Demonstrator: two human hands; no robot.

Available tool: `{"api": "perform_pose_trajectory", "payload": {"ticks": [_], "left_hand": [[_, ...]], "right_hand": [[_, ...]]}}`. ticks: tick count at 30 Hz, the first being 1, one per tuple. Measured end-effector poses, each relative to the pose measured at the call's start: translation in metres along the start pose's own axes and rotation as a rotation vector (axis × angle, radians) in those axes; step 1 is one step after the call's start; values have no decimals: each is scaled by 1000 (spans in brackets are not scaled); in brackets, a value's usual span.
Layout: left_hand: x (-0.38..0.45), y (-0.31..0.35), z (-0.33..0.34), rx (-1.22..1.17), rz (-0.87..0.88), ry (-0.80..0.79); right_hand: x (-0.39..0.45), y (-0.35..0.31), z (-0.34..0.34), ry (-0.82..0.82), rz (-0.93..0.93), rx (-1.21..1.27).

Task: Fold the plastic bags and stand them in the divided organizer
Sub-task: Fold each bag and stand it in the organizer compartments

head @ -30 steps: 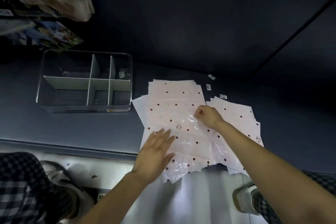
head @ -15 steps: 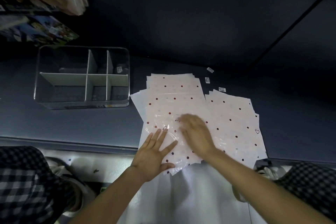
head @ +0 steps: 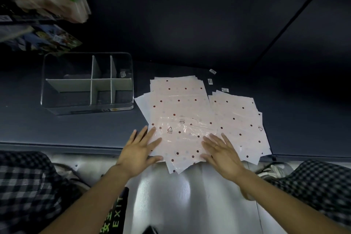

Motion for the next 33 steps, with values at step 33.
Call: {"api": "perform_pose_trajectory", "payload": {"ticks": [33], "left_hand": [[17,-18,-43,-605,-292,440]], "right_hand": [[113,18,-33,-270,171,590]]}}
Point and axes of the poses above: each hand's wrist, its own x-axis towards the middle knuckle, its own z-axis out of the palm, y = z × x, the point moved 6 cm from there along x, towards the middle knuckle, and after that the axes turned 8 degrees about -y, right-handed, at the moved point
